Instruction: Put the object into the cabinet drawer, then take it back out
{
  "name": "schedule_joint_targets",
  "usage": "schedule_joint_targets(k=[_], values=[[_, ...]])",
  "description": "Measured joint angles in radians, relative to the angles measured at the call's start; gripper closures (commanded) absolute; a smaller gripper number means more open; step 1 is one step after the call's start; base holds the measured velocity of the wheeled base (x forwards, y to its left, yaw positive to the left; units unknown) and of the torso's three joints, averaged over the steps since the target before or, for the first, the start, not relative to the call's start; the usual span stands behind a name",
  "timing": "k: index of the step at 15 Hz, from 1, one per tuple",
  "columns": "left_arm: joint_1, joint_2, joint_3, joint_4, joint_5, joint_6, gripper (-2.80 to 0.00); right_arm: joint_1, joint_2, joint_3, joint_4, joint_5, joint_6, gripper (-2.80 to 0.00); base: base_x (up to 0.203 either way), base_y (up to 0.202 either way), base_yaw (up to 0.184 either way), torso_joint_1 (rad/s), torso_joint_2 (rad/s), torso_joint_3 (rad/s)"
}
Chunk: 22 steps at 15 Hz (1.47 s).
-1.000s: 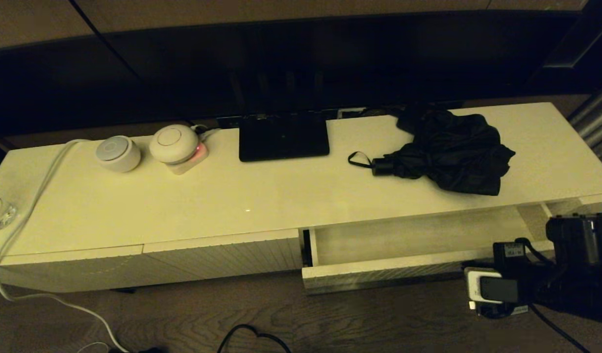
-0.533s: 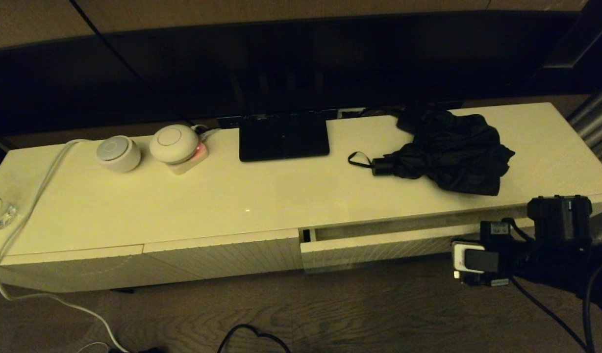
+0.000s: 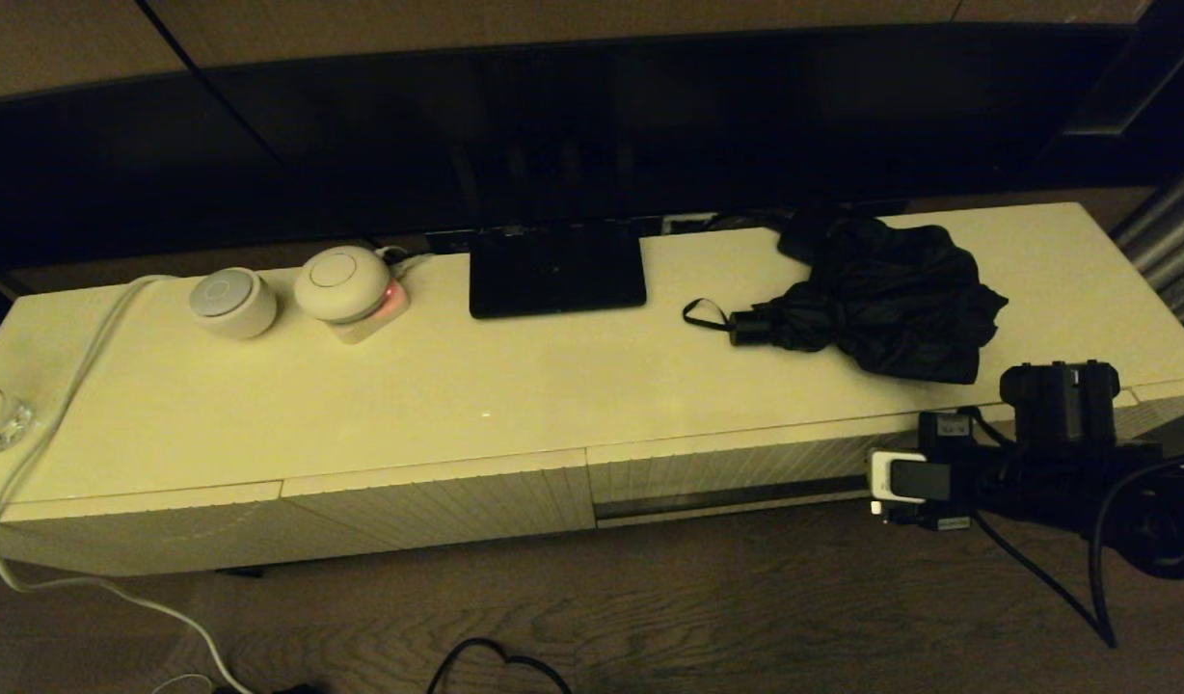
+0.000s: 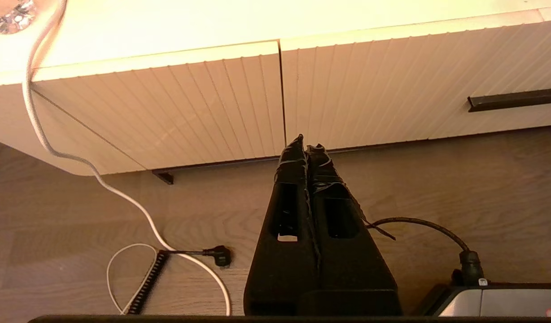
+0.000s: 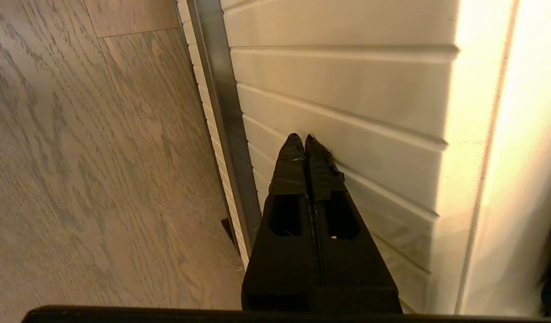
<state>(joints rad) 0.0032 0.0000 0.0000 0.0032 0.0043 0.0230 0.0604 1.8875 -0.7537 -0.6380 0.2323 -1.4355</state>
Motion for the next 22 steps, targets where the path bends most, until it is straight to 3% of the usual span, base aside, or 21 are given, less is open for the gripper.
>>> schedule_joint_targets(k=[3,8,12,14,17,22], values=[[0.0,0.0,0.0,0.0,0.0,0.0,0.0,0.001,-0.014,0.01,-0.005,-0.002,0.001,0.0,0.0,0.0,0.0,0.0,0.0,0.0],[0.0,0.0,0.0,0.0,0.0,0.0,0.0,0.0,-0.215,0.194,-0.013,-0.001,0.01,0.0,0.0,0.0,0.0,0.0,0.0,0.0],[0.0,0.0,0.0,0.0,0.0,0.0,0.0,0.004,-0.485,0.352,-0.005,-0.003,0.133,0.0,0.0,0.0,0.0,0.0,0.0,0.0],[-0.001,0.0,0.0,0.0,0.0,0.0,0.0,0.001,-0.649,0.41,0.017,-0.025,0.272,0.0,0.0,0.0,0.0,0.0,0.0,0.0],[0.0,0.0,0.0,0.0,0.0,0.0,0.0,-0.011,-0.907,0.448,0.132,-0.075,0.555,0.0,0.0,0.0,0.0,0.0,0.0,0.0],[-0.001,0.0,0.0,0.0,0.0,0.0,0.0,-0.036,-1.338,0.461,0.461,-0.273,1.044,0.0,0.0,0.0,0.0,0.0,0.0,0.0]])
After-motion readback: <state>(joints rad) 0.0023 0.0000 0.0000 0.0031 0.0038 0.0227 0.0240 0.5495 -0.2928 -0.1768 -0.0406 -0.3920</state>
